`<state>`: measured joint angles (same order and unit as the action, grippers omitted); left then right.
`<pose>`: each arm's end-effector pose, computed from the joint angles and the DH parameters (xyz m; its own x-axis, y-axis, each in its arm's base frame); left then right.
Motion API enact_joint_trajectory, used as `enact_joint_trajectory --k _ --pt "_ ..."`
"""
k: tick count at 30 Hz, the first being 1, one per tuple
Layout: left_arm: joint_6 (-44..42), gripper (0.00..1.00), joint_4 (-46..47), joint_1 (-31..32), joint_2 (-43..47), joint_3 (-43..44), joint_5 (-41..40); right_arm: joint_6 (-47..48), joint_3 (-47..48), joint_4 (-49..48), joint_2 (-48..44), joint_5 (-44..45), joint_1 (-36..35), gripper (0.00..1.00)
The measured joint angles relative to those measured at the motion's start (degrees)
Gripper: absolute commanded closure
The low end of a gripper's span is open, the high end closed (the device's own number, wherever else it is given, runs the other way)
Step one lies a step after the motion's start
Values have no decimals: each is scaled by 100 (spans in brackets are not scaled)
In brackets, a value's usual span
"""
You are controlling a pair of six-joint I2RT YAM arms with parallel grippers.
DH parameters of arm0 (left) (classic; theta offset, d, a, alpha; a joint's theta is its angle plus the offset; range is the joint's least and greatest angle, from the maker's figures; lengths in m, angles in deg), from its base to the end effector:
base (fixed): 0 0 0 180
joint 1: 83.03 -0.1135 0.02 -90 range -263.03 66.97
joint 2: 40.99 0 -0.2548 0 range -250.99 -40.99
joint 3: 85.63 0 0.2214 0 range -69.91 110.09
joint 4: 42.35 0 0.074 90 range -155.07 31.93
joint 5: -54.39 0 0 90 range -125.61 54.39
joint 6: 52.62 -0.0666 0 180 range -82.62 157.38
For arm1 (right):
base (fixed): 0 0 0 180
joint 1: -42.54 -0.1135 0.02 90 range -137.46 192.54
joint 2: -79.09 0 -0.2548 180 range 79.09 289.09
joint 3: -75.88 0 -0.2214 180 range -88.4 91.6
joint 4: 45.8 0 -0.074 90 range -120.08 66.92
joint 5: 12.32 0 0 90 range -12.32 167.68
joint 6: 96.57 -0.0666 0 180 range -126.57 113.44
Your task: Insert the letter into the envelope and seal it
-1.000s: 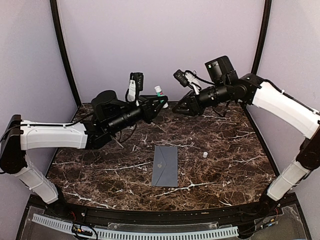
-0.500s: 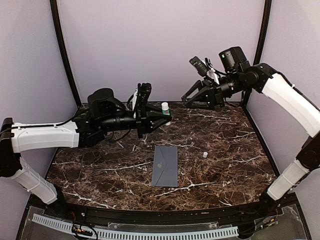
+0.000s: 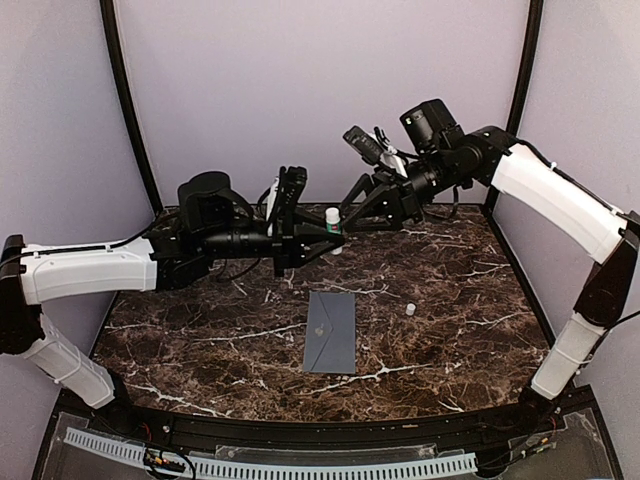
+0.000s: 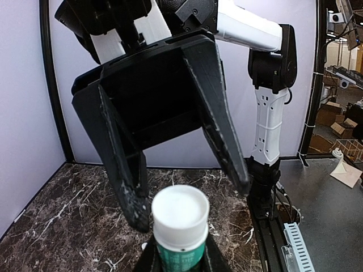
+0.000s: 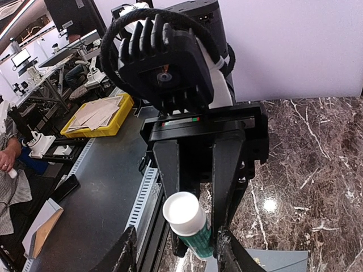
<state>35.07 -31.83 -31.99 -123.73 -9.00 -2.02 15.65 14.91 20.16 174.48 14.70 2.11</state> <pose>0.1833 -0.2852 0.3526 0.0884 -0.0559 -0.9945 0.9918 0.0972 0.0827 0.2080 0.2552 0.3858 -0.1734 -0.3734 -0.9113 -0.9307 -0.2404 0.2756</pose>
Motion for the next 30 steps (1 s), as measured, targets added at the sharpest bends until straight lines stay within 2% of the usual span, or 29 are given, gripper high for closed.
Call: enact_joint_trajectory --k 9,23,30 --pt "83 100 -74 0 -166 140 66 11 103 2 63 2 -107 59" --pt "420 100 -66 22 -275 170 155 63 105 -125 85 389 -192 89" --pt "625 89 -52 17 -275 170 81 39 105 -286 72 564 -192 95"
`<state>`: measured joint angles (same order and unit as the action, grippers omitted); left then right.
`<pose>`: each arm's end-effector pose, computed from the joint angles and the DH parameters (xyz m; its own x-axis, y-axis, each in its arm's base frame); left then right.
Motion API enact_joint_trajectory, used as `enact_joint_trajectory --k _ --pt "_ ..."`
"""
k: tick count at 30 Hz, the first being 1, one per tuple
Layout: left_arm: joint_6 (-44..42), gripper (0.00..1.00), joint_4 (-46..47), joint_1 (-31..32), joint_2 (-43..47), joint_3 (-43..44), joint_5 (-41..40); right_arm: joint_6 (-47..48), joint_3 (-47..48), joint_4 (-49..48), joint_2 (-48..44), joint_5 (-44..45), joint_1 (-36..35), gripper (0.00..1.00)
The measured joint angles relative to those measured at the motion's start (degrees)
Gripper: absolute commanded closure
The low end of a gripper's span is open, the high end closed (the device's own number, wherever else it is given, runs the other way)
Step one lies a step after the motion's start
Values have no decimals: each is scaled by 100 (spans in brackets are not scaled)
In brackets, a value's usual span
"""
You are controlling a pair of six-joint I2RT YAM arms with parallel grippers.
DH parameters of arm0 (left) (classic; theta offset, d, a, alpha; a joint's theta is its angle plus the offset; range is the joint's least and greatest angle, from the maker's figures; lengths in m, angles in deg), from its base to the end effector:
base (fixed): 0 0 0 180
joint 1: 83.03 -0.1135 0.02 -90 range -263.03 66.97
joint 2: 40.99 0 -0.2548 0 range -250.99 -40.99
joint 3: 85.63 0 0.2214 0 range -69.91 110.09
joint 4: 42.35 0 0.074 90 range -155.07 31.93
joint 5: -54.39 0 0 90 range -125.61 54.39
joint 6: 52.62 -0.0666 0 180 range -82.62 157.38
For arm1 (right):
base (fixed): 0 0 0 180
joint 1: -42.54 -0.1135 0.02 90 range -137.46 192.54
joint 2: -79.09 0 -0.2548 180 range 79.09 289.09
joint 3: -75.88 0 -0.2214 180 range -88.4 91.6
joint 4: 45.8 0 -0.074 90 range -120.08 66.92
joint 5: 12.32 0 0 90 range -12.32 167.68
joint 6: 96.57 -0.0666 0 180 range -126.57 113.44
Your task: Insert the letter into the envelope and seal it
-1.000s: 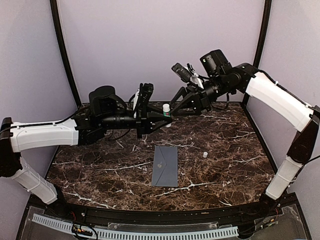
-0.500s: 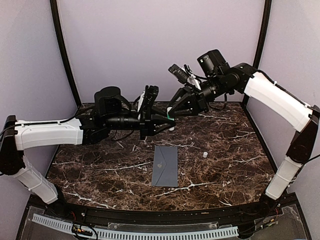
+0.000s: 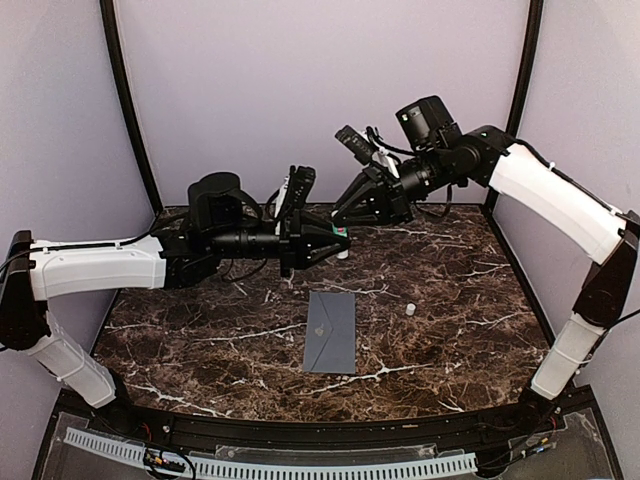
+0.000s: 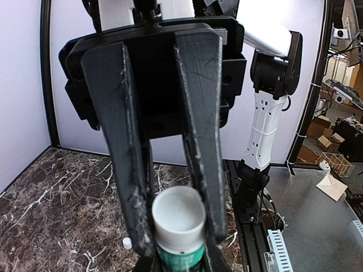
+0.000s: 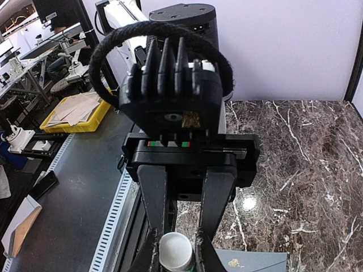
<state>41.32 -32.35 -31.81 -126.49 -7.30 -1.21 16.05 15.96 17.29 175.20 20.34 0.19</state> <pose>0.1889 -0.2952 0.3462 -0.0376 -0.0437 -0.9983 0.9964 0.0741 -0.0408 0.2096 0.2669 0.3874 -0.1049 -0.3765 -0.9205 -0.9605 -0.2015 0.1919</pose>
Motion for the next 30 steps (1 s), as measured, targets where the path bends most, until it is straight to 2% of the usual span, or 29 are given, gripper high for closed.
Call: enact_joint_trajectory --k 4,9,13,23,25,30 --pt "72 81 90 0 0 0 -61 -98 -2 -92 -33 39 33 97" --pt "140 66 264 0 -15 0 -94 -361 -2 -208 -81 -13 146 98" --pt "149 62 389 0 -57 0 -96 -638 -11 -260 -133 -125 374 98" --pt "337 60 717 0 -306 0 -87 -1069 -144 -560 -208 -380 601 98" --pt "409 63 789 0 -376 2 -103 -1108 -162 -577 -208 -424 603 98" --pt "573 77 914 0 -544 70 -101 -1143 -166 -673 -208 -457 638 98"
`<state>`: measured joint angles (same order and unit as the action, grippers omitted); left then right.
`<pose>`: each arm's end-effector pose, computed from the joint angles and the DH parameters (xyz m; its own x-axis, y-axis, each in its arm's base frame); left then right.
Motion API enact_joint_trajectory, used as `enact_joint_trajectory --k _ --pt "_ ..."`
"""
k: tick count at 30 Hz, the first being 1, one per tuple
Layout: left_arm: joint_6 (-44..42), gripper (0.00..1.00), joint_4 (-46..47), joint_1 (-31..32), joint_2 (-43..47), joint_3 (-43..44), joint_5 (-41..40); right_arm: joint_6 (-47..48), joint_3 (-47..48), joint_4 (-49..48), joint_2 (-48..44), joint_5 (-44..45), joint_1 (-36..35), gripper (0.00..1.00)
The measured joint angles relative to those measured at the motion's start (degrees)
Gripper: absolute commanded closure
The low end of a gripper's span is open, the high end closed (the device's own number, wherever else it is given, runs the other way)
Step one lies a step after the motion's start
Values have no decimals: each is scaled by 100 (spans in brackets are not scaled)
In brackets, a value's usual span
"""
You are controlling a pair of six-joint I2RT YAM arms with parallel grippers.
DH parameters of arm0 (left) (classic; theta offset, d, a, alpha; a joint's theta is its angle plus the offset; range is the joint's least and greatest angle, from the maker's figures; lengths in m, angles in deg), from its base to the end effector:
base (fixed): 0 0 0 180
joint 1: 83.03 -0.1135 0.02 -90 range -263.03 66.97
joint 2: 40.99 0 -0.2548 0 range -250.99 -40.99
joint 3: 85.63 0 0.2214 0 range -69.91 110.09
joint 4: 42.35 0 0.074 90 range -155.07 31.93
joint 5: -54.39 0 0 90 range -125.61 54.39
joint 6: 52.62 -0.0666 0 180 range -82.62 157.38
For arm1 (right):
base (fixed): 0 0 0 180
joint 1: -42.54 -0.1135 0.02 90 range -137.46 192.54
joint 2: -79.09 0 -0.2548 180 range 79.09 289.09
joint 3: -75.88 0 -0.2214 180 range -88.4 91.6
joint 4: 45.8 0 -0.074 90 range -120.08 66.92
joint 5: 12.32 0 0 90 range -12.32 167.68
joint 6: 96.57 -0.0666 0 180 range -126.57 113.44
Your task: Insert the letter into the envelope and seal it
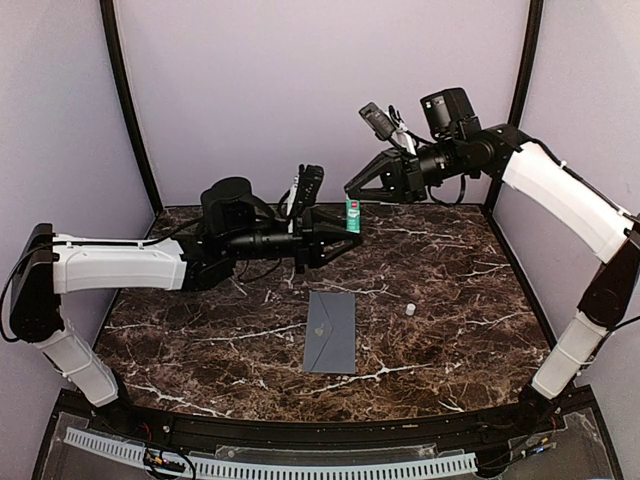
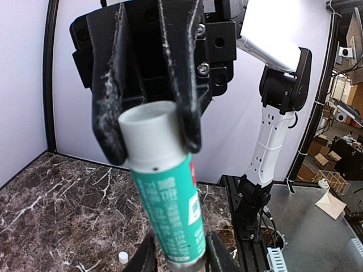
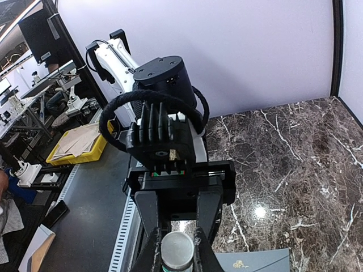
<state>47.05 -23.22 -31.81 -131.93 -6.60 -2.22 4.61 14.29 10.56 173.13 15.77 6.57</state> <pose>0.2028 -0.3109 0.3389 -0.0892 -0.1129 -0.9896 0.9920 0.0795 -0.0985 0.2317 0.2408 0.4032 -0.2496 -0.2939 -0.9227 -0.9485 -0.1176 0.2941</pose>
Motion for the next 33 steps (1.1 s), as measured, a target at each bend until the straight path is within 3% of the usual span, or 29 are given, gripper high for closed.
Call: enact_joint_trajectory --k 6,13,17,24,33 --pt "151 88 50 4 -61 50 2 -55 -136 -173 -85 -26 52 95" --pt "197 90 57 2 -68 50 -24 -70 -249 -199 -164 -17 83 62" --pt "122 90 -57 -35 -66 50 -79 -68 -254 -120 -227 -2 188 51" --pt "-321 89 -1023 -127 131 50 -177 282 -306 120 -741 337 612 43" --pt "-975 89 -2264 -157 586 50 -254 1119 -1475 321 -1364 1547 1412 44"
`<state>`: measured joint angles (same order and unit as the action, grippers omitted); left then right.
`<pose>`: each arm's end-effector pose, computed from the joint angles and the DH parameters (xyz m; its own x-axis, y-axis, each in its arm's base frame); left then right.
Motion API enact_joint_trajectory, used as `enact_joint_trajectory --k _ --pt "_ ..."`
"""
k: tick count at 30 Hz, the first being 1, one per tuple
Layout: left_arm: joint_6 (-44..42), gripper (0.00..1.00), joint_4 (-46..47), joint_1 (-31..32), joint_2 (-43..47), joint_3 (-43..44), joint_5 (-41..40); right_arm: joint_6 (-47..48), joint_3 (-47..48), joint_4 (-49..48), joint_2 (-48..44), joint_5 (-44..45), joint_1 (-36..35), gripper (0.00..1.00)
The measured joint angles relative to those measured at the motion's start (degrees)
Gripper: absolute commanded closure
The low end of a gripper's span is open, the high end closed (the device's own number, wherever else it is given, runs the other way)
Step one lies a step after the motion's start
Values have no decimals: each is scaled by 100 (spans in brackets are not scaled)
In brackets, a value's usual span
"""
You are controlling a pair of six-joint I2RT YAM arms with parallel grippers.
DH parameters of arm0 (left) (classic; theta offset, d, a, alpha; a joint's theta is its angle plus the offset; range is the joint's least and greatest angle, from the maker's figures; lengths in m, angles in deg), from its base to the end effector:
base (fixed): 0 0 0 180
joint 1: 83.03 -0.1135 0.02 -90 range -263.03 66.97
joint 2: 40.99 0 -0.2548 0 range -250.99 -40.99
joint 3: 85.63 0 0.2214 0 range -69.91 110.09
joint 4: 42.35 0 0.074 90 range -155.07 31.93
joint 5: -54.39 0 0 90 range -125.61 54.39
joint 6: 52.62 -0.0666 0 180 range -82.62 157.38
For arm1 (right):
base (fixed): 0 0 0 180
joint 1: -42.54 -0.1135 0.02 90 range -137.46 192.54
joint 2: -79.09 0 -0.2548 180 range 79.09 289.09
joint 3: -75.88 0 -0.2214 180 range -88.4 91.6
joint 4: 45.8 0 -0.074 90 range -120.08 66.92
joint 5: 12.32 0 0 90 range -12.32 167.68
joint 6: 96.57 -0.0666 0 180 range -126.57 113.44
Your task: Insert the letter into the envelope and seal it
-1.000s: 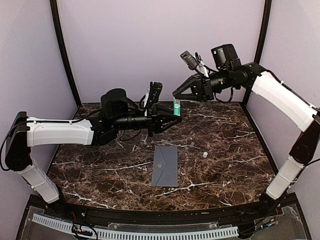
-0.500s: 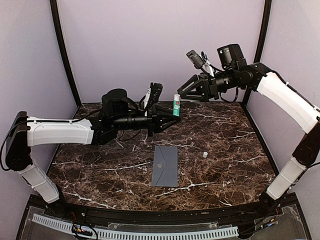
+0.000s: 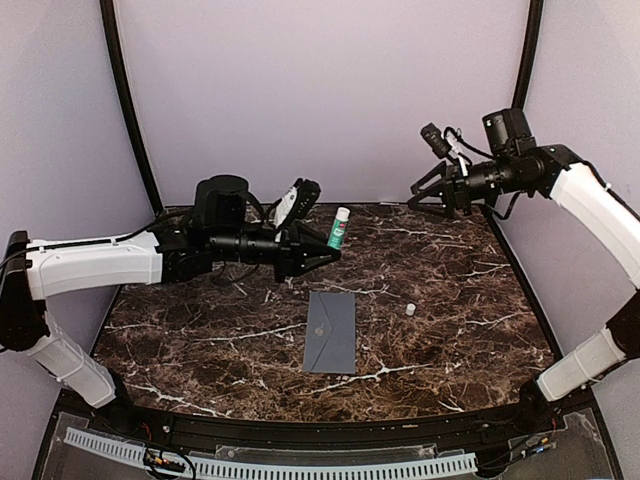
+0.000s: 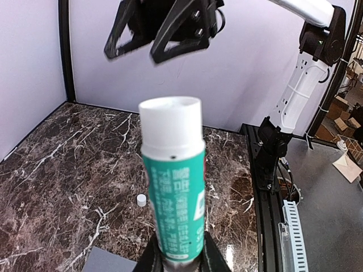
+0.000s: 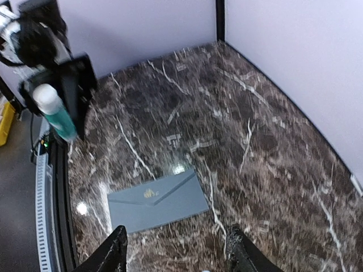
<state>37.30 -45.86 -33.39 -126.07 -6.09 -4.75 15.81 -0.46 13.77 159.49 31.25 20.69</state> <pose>0.1994 -0.2873 0.3254 -0.1005 0.1201 -0.9877 0.9823 0.1697 -0.0793 0.2396 0.1481 0.3812 -0.2042 -0.3646 -0.9085 -0.9476 0.3067 0.0899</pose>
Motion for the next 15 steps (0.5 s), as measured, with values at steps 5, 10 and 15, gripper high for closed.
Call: enact_joint_trajectory --k 5,10,15 --pt "-122 89 -59 0 179 -197 0 492 -883 221 422 981 15 44" --pt "-109 88 -24 -2 240 -446 0 837 -1298 452 901 1853 -39 46" --pt "22 88 31 -4 247 -485 28 1075 -1497 461 1130 2638 -382 45"
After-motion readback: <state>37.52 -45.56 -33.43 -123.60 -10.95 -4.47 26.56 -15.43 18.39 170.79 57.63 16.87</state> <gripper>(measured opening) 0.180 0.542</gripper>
